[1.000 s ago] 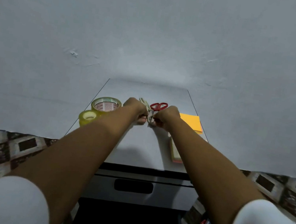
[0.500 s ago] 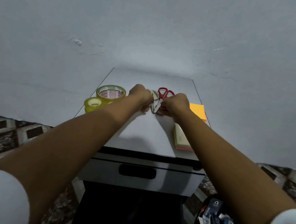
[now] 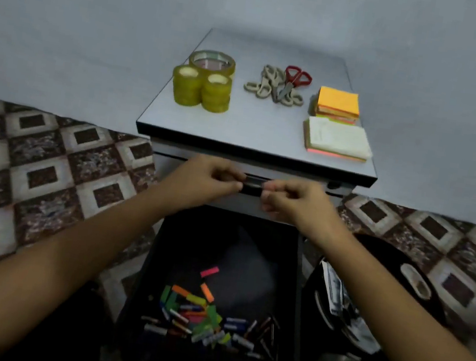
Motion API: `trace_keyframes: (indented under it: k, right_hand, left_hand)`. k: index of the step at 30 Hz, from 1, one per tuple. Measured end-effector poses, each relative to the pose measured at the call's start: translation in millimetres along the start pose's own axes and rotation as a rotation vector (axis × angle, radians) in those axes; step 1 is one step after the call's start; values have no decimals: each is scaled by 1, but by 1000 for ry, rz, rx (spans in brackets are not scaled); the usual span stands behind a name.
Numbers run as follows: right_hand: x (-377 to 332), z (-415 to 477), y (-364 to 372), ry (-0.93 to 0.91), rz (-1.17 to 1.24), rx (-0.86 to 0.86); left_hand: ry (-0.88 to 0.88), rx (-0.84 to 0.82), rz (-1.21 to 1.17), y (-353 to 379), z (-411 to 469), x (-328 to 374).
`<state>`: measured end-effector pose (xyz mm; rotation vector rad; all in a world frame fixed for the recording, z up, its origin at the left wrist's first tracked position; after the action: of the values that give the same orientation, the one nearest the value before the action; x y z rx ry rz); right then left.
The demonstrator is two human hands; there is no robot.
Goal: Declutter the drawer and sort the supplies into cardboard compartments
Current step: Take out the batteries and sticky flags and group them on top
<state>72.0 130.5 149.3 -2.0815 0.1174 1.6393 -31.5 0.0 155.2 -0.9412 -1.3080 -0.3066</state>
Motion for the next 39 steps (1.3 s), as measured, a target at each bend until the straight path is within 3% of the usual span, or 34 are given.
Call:
trace_keyframes:
  k: [10, 25, 29, 36, 39]
  right_hand:
    - [170, -40, 49, 228, -443, -292]
    - [265, -21, 103, 35, -981, -518]
    - [276, -26, 108, -38, -1183, -499]
    - [281, -27, 110, 34, -1165, -496]
    - [277, -23, 106, 102, -1039, -465]
  left_hand:
    - [-379, -248, 241, 36, -52, -152]
    - [-380, -409, 296, 95, -35, -230]
    - [-363, -435, 295, 100, -37, -238]
    - [-343, -455, 384, 102, -38, -248]
    - [-331, -494, 477, 102, -41, -254]
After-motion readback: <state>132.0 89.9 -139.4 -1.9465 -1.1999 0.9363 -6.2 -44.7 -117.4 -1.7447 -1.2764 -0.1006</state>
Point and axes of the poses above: each hand's wrist, its own z-axis towards the middle knuckle, its own y-axis out of the palm, x = y × z, the point moved 5 cm from there along z, towards the middle knuckle, and after that the axes turned 5 degrees about -z, right-handed, at the moved point
